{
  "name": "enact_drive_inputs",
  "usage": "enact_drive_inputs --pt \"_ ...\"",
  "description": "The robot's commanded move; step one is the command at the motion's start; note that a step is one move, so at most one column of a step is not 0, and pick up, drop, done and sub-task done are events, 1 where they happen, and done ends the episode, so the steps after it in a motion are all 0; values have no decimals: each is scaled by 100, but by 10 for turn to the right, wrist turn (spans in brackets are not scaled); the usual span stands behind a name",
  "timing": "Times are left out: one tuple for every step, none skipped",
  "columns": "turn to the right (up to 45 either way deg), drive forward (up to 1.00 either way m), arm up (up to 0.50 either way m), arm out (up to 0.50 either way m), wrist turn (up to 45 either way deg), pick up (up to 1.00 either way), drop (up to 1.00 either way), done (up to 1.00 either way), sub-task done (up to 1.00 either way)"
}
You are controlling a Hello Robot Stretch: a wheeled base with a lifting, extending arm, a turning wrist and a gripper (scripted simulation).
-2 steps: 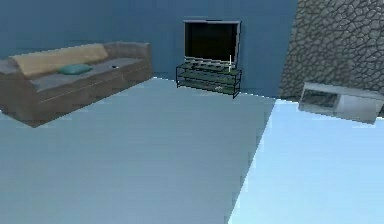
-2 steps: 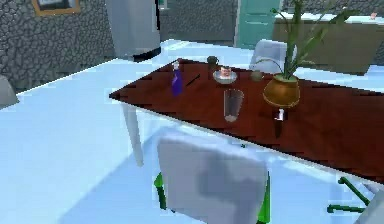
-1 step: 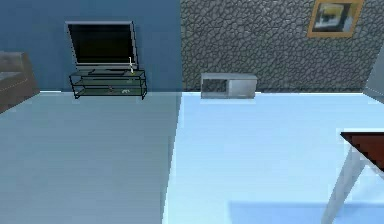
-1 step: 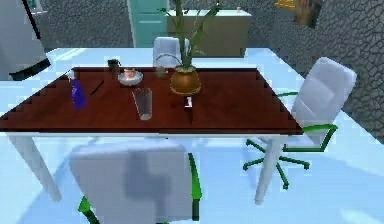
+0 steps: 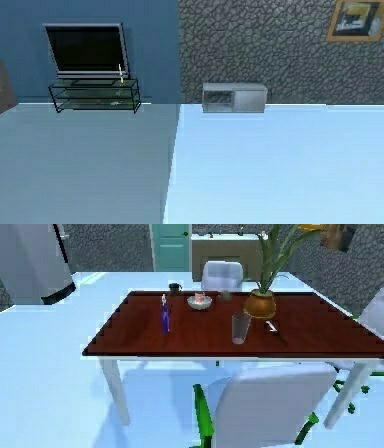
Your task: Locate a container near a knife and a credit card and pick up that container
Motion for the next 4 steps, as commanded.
enact_drive_inputs --pt "450 0 0 0 0 0 0 0 0" --pt "90 0 0 0 0 0 0 0 0" --pt "0 45 0 0 0 0 0 0 0" --pt "-330 0 0 0 0 0 0 0 0"
